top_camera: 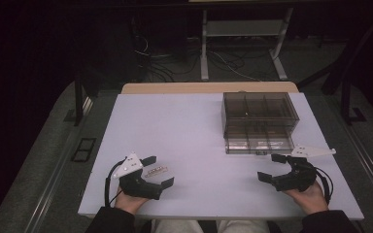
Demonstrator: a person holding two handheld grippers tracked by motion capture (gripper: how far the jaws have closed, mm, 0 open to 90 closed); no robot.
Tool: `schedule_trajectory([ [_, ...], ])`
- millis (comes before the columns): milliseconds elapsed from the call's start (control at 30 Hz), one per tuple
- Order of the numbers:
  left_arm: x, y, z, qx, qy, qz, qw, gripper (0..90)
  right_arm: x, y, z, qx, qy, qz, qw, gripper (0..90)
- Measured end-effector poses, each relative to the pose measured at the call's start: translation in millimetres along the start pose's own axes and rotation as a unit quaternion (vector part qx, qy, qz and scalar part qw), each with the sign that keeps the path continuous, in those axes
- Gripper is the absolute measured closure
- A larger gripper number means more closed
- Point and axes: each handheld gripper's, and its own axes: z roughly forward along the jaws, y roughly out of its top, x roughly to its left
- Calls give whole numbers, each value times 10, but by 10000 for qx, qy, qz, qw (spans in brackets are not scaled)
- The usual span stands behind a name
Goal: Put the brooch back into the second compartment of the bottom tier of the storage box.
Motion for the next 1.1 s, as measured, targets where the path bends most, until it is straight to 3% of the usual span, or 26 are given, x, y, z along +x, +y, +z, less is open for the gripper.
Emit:
schedule_trajectory([
  [533, -3, -5, 8, 60, -16, 6, 10000, 0, 7, -3, -7, 23, 33, 11, 10000, 5],
  [1100, -71, 92, 35, 608, -13, 285, 9977, 0, 7, -12, 0, 133, 47, -49, 9999, 5],
])
